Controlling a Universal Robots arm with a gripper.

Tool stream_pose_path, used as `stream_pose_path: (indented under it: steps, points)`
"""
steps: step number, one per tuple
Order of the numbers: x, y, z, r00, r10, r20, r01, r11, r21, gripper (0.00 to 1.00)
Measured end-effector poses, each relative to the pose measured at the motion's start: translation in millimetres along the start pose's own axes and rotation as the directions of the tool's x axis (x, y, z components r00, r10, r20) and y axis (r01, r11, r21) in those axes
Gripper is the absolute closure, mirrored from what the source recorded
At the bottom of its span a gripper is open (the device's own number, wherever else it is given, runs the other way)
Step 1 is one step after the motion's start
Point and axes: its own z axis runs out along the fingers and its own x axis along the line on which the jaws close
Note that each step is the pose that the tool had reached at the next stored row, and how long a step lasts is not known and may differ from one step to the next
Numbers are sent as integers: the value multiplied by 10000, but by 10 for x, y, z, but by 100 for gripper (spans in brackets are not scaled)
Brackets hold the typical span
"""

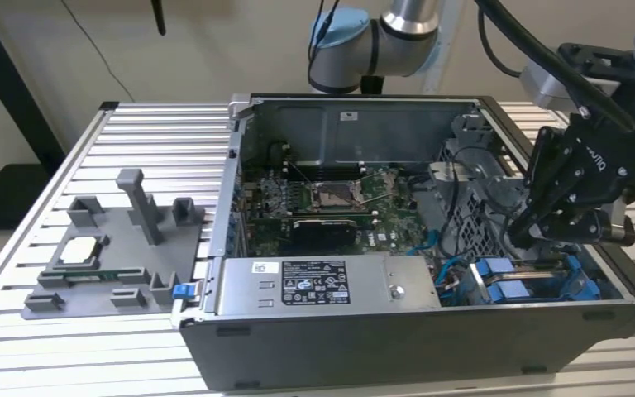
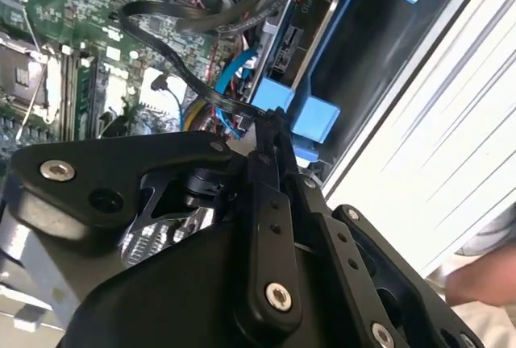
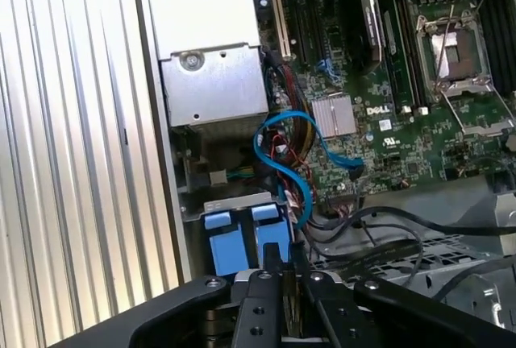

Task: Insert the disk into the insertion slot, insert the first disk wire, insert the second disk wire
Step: 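Insert the second disk wire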

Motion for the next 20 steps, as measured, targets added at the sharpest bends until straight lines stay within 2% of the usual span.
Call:
stream_pose_path:
  steps: [4, 6, 8, 12, 20]
  points:
    - [-9, -1, 40, 9998, 3, -216, -2, 10000, 58, 100]
    - [-18, -1, 59, 9996, -19, -278, 23, 9999, 132, 100]
    - [-30, -1, 77, 9995, -70, -303, 77, 9997, 245, 100]
    - [-57, 0, 109, 9992, -232, -331, 250, 9982, 547, 100]
    - [-91, 2, 151, 9983, -530, -260, 560, 9893, 1347, 100]
